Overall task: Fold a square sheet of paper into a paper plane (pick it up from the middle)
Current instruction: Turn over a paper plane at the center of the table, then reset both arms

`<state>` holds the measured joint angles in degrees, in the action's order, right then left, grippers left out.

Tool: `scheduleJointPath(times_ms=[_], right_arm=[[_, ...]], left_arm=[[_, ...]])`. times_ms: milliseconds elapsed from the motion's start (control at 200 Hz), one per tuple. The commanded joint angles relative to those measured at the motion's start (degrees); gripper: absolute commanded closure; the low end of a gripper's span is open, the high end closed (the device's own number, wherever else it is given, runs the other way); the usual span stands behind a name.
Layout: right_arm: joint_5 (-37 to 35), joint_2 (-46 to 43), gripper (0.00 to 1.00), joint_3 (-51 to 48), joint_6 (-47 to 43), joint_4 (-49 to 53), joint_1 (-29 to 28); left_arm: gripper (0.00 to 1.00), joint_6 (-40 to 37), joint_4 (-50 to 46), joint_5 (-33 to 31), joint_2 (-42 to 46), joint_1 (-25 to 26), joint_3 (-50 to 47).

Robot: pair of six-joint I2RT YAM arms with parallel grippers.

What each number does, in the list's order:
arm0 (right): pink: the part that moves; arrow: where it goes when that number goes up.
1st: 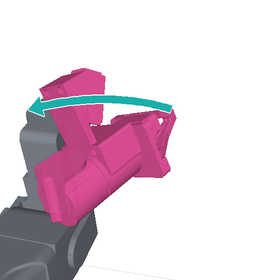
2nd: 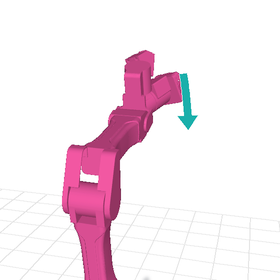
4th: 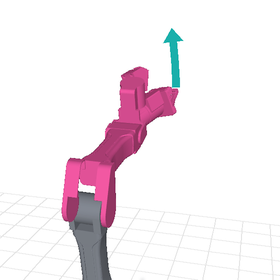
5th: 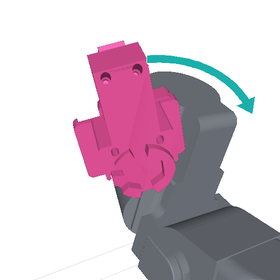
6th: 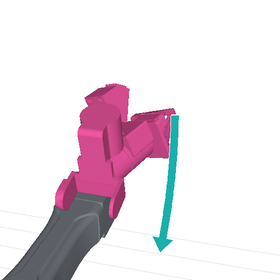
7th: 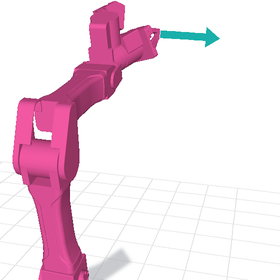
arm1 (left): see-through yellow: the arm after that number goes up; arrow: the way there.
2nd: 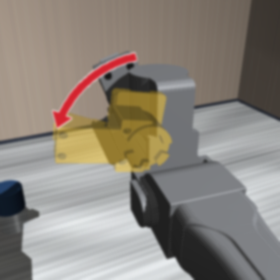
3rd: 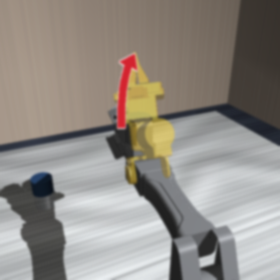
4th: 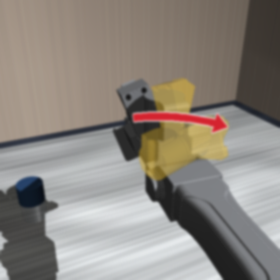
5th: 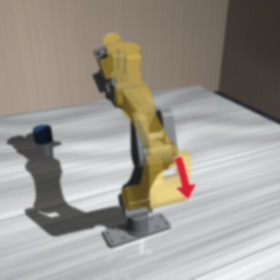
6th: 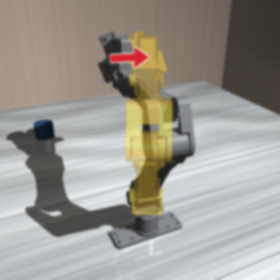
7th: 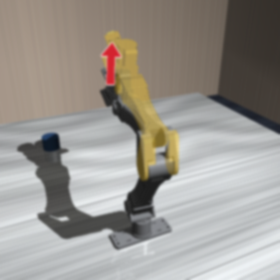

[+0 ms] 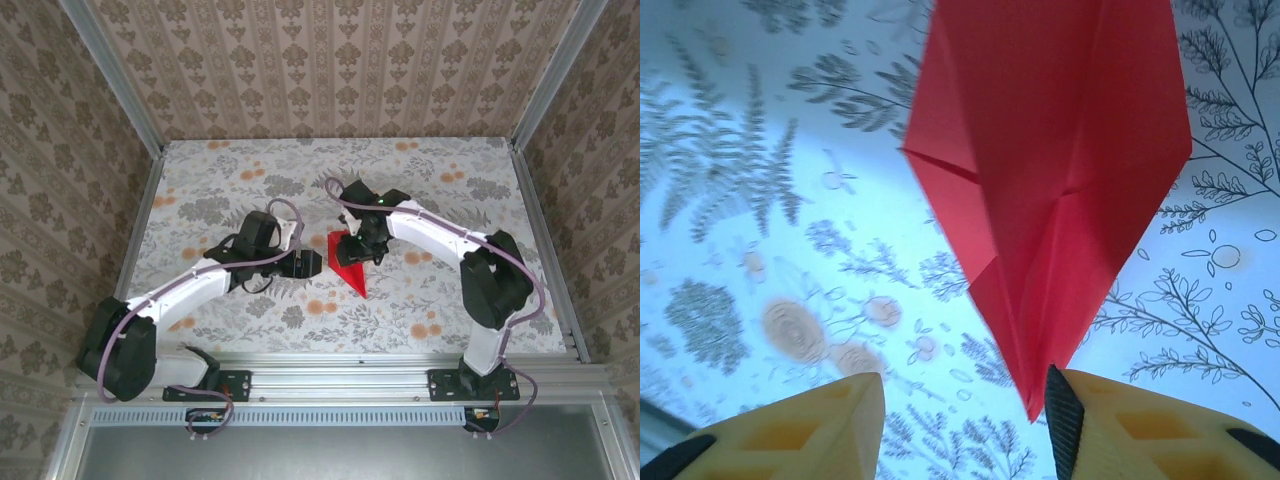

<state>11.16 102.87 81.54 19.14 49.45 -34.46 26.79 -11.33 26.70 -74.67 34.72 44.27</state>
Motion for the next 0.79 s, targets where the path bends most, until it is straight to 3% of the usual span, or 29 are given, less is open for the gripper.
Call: scheduleJointPath(times_ms=[0,285,505,610,705,790], right_arm=[[3.2,-5.6,0.48,-1.6,-4.3,1.0,1.5],[7.4,-20.9,0.37,-15.0,-9.1,-13.9,12.1],[6.2,-31.1,0.21,-28.9,-7.5,-31.7,24.8],[4.4,-32.2,0.16,-32.8,-6.8,-38.5,28.8],[-1.5,-32.0,0.09,-36.9,-7.4,-45.9,30.6],[-6.4,-31.1,0.07,-40.2,-9.4,-51.4,31.8]], left_arm=[[0.19,-5.8,-7.1,-5.4,2.2,-0.4,4.1],[0.02,-15.5,-14.1,-26.4,4.7,-2.7,8.1],[0.0,-17.2,-7.2,-38.9,5.4,-11.4,4.4],[0.0,-17.0,-2.8,-41.3,5.6,-16.2,1.6],[0.0,-17.9,6.5,-40.8,5.6,-20.0,-3.5],[0.0,-19.5,13.8,-40.7,3.6,-22.3,-7.0]])
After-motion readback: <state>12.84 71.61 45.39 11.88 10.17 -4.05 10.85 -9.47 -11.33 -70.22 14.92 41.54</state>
